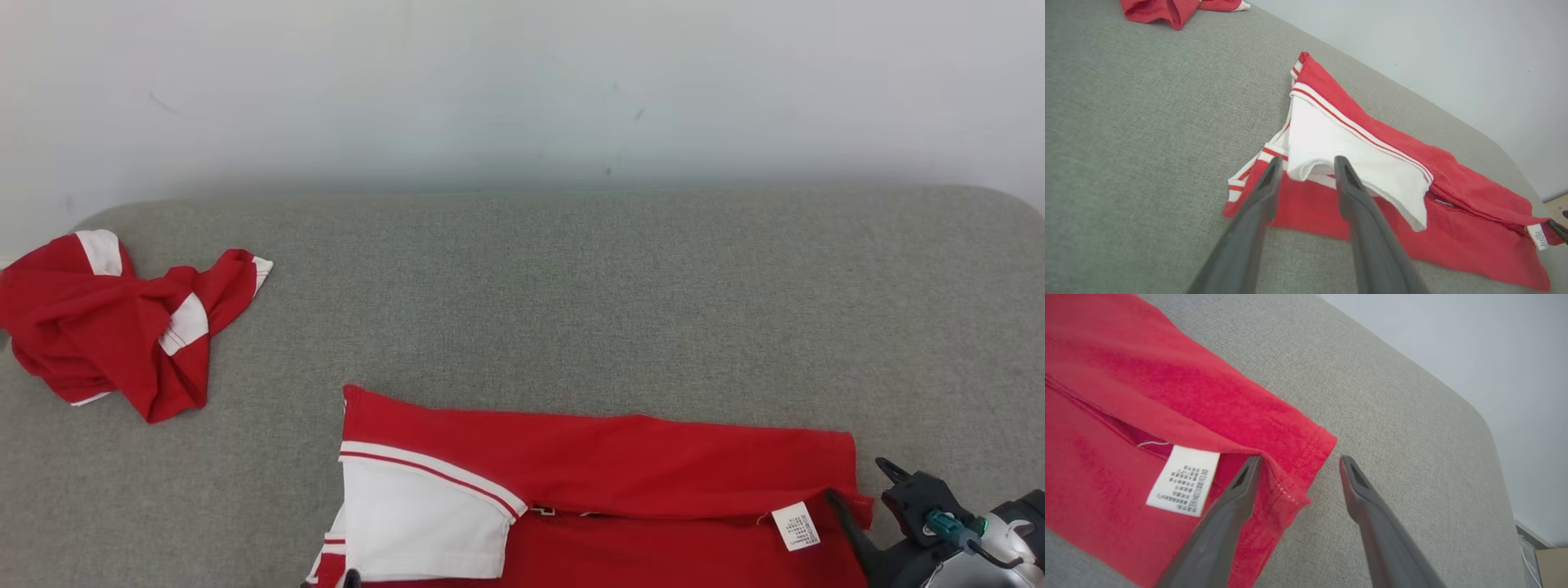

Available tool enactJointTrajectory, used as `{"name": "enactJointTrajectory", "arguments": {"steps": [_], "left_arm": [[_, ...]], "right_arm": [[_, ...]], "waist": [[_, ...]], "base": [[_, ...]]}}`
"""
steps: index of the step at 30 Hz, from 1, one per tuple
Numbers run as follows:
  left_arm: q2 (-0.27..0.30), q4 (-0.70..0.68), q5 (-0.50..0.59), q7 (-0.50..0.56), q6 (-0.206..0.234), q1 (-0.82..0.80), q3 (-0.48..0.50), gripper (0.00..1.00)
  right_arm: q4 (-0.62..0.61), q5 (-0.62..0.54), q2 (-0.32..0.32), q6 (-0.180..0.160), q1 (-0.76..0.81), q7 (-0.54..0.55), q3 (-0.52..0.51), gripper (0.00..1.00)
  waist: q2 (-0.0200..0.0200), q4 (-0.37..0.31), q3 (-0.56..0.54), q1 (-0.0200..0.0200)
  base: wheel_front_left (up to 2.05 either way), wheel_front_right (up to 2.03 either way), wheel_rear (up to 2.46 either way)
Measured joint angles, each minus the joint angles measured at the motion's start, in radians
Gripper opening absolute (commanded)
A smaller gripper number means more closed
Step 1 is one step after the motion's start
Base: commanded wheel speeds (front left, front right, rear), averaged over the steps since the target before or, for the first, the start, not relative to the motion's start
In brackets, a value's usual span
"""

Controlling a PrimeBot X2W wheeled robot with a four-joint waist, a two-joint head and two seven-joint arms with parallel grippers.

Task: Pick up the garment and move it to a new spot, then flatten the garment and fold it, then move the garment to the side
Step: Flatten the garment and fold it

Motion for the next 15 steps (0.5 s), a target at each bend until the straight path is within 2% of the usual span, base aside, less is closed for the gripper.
{"name": "enactJointTrajectory", "arguments": {"steps": [3,9,15], "left_arm": [[0.002,0.005,-0.003,0.014,0.000,0.016,0.000,1.00],[0.017,0.006,-0.003,0.021,0.005,0.017,0.023,1.00],[0.080,-0.025,0.029,-0.001,0.019,-0.035,0.083,1.00]], "right_arm": [[-0.013,0.006,0.000,-0.003,0.002,0.000,-0.007,1.00],[-0.055,0.017,0.007,-0.032,0.027,-0.001,-0.026,1.00],[-0.120,0.065,0.057,-0.077,0.039,-0.038,-0.073,1.00]], "waist": [[0.0000,0.001,-0.009,0.0000],[0.0000,0.003,-0.041,0.0000],[-0.0001,0.001,-0.077,0.0000]], "base": [[0.00,0.00,0.00],[0.00,0.00,0.00],[0.00,0.00,0.00]]}}
